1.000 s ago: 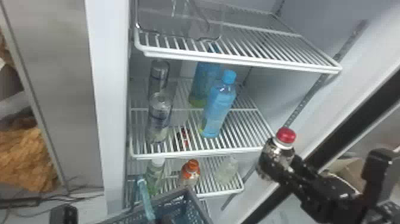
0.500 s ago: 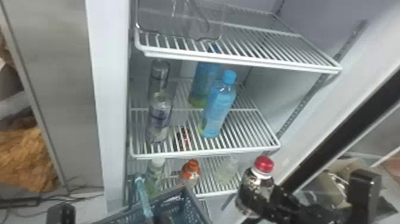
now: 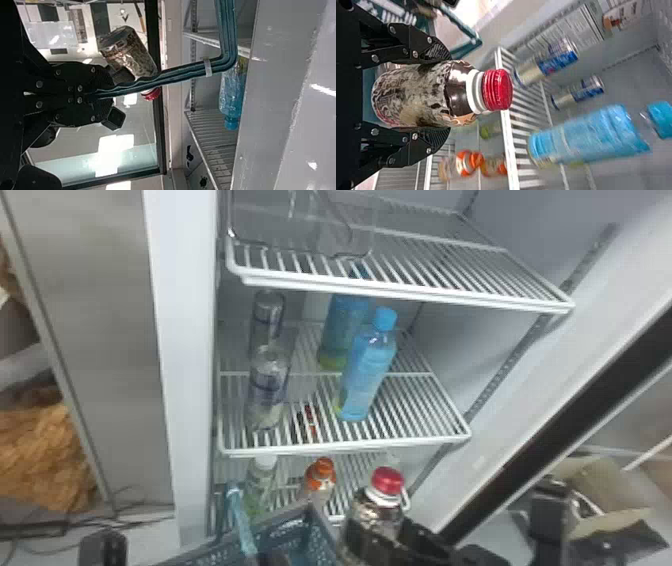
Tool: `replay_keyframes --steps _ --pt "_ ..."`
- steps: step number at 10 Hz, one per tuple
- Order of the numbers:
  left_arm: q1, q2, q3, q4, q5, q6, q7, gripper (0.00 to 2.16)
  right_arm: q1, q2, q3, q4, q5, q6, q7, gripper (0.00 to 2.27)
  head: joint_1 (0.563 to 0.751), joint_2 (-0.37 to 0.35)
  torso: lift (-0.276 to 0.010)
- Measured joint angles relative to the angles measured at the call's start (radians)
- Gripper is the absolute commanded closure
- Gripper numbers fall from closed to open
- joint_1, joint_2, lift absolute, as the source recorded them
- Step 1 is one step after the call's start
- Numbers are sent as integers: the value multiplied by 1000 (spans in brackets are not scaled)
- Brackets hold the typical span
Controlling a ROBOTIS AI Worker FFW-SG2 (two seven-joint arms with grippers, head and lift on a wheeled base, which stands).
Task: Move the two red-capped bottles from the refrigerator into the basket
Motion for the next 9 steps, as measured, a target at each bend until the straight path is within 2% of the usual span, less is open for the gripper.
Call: replay_keyframes --steps 3,5,6,7,9 --pt "-7 3 -6 0 7 -3 1 1168 -46 -21 91 106 -8 8 4 1220 695 -350 0" --pt "-10 7 -10 0 13 -7 1 1168 -67 -27 121 173 -15 -1 5 535 695 -350 0" --pt "-9 7 -10 0 14 -8 1 1168 -72 -29 127 200 -30 -17 5 369 695 -350 0" --pt "-8 8 -11 0 15 -8 0 1168 -73 -30 128 211 -39 -24 5 283 695 -350 0" --pt "-7 9 -12 0 16 -8 -1 1168 -69 -29 119 220 -49 -41 13 249 695 -350 0"
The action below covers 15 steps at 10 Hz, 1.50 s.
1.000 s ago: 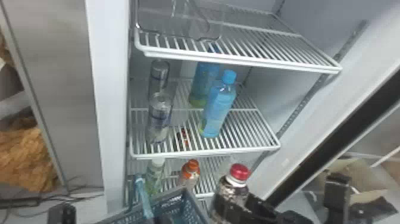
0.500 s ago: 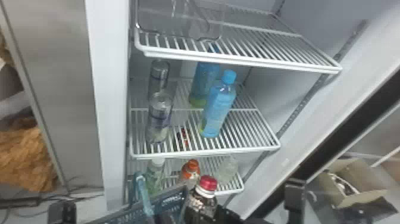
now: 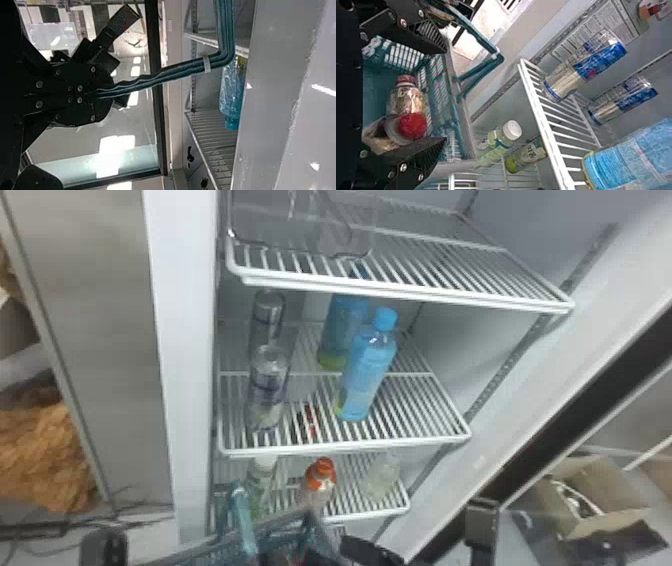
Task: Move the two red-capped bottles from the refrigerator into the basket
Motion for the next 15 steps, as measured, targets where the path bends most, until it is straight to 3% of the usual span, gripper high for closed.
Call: replay_keyframes --steps 2,6,8,15 --pt "2 0 -2 -1 0 0 1 1168 20 -1 -13 13 1 -91 14 248 695 -350 0" --pt "13 -2 5 -1 2 0 1 1168 105 1 -36 95 -1 -467 31 233 695 -350 0" --pt "16 -11 21 -1 2 0 1 1168 137 4 -37 123 7 -601 34 233 695 -350 0" --pt "36 -34 60 -1 0 -2 -1 1168 246 -21 -25 203 139 -986 6 240 695 -350 0"
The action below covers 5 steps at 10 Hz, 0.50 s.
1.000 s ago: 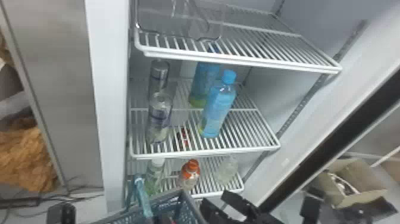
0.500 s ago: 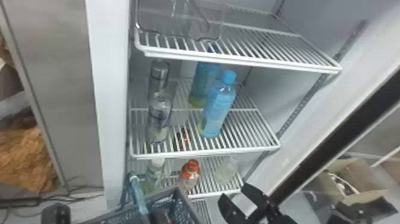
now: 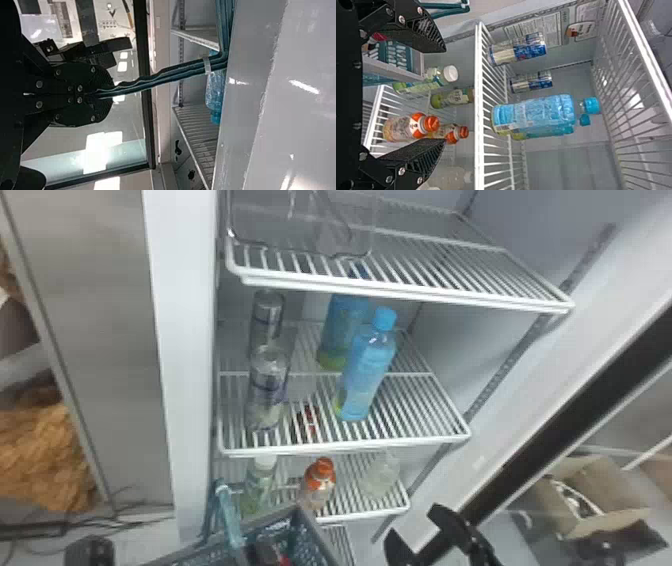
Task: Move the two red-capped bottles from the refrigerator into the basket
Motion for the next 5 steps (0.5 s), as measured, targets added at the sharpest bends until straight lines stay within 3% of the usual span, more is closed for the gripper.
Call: replay_keyframes --steps 5 --pt "1 -11 20 0 -2 0 -4 1168 32 16 -48 -14 49 -137 -33 265 695 -350 0"
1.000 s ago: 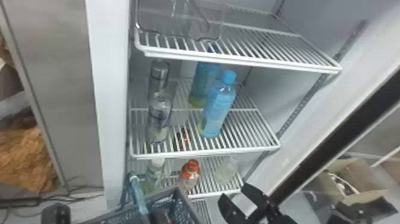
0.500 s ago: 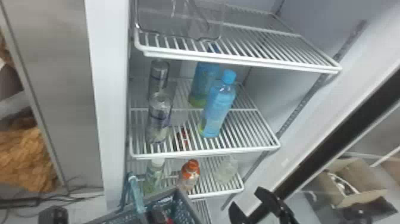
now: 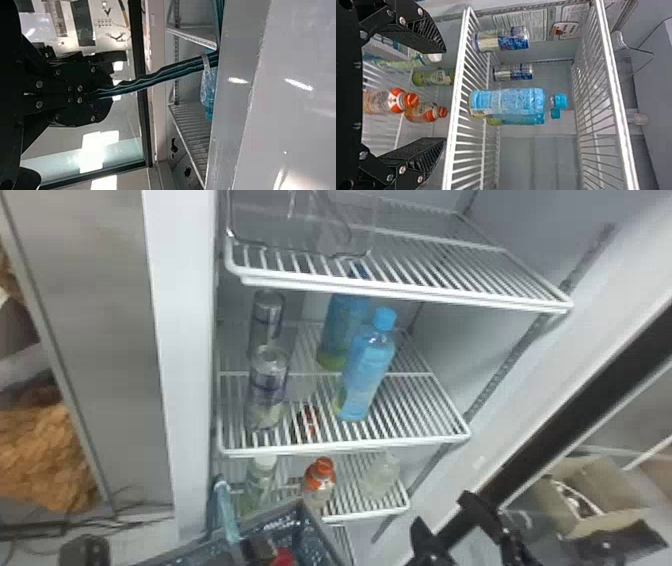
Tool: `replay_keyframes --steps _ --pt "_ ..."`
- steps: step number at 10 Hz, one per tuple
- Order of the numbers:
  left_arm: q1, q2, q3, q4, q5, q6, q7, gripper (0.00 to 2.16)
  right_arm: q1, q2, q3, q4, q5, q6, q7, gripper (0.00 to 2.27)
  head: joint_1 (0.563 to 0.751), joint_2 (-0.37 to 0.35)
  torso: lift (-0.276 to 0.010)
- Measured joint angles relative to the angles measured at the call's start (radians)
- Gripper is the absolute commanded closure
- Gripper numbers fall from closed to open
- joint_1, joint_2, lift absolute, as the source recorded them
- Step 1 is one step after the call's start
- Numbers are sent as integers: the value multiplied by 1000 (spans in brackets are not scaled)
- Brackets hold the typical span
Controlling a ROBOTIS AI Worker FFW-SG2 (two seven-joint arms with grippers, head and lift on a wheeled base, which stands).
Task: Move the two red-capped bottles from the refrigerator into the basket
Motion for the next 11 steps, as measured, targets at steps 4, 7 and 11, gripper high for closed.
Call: replay_keyframes --steps 4,7,11 --pt "1 -2 -2 0 0 1 0 1168 6 34 -49 -9 28 11 -1 280 695 -350 0" --pt "-2 -2 -4 0 -5 6 0 1168 5 33 -49 3 19 19 -1 283 695 -350 0" --pt "-2 2 -6 0 -6 7 0 1167 5 31 -49 12 11 26 -1 286 695 -350 0"
